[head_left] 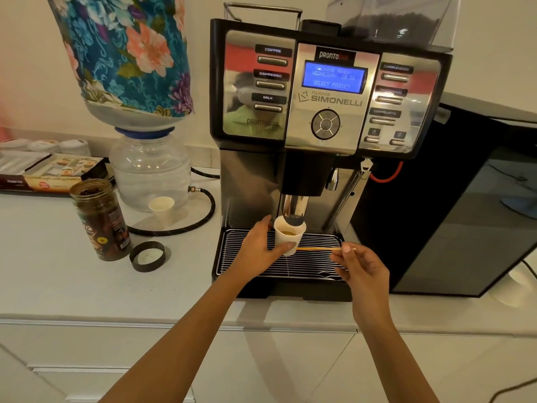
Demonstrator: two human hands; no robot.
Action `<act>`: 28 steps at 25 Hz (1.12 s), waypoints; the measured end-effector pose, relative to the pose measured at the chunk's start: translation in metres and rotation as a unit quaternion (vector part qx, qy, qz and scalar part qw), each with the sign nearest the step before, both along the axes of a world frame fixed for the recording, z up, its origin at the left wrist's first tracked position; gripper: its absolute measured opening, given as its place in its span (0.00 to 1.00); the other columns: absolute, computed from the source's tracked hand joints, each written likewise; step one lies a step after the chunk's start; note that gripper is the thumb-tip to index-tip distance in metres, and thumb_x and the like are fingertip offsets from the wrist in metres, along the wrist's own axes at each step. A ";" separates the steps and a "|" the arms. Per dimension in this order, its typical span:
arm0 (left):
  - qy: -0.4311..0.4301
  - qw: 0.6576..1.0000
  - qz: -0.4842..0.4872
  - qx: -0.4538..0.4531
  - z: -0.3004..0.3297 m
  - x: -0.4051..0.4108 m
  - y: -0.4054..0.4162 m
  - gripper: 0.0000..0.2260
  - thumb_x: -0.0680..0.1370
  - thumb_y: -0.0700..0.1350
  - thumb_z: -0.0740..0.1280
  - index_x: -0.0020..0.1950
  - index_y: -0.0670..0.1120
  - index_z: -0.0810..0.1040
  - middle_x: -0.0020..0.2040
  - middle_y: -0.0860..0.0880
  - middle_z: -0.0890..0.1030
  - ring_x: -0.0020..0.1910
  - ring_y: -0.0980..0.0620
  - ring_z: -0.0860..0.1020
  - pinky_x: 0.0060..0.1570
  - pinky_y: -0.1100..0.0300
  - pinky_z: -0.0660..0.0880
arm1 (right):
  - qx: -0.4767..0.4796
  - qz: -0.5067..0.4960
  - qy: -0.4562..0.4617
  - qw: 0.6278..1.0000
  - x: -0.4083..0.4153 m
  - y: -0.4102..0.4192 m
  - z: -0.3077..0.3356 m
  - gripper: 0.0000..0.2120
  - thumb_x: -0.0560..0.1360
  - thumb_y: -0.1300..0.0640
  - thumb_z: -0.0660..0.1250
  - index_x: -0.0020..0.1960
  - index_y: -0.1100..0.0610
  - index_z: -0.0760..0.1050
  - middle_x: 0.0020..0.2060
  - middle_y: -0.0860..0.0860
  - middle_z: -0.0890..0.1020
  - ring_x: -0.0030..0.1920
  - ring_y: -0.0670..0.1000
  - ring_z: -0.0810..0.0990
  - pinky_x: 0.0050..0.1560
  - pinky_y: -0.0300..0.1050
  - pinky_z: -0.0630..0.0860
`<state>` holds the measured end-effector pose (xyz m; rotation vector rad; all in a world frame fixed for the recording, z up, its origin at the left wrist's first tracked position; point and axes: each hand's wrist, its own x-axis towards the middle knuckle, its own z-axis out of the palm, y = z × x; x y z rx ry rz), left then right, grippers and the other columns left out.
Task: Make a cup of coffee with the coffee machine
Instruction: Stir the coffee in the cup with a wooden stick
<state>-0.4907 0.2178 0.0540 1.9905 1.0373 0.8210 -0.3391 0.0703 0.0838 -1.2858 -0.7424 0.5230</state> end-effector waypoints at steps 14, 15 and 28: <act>-0.086 0.988 0.009 -0.128 0.000 0.034 0.008 0.36 0.70 0.47 0.75 0.72 0.49 0.59 0.66 0.49 0.71 0.59 0.54 0.70 0.60 0.55 0.72 | -0.002 -0.016 0.022 1.000 0.010 -0.005 0.003 0.06 0.76 0.55 0.64 0.50 0.52 0.79 0.41 0.48 0.85 0.43 0.45 0.84 0.38 0.31 0.77; -0.086 0.988 0.012 -0.126 0.000 0.034 0.008 0.35 0.71 0.47 0.75 0.72 0.49 0.59 0.66 0.49 0.71 0.58 0.54 0.70 0.60 0.55 0.72 | -0.002 -0.016 0.023 1.000 0.010 -0.005 0.003 0.07 0.75 0.55 0.64 0.51 0.53 0.79 0.41 0.48 0.85 0.43 0.45 0.84 0.38 0.32 0.78; -0.074 0.995 0.021 -0.056 -0.005 -0.062 0.004 0.31 0.69 0.53 0.76 0.63 0.65 0.61 0.56 0.68 0.70 0.53 0.63 0.73 0.42 0.75 0.69 | -0.003 0.026 -0.192 0.981 -0.048 0.033 0.014 0.07 0.74 0.51 0.67 0.51 0.48 0.81 0.46 0.45 0.84 0.48 0.42 0.81 0.45 0.32 0.78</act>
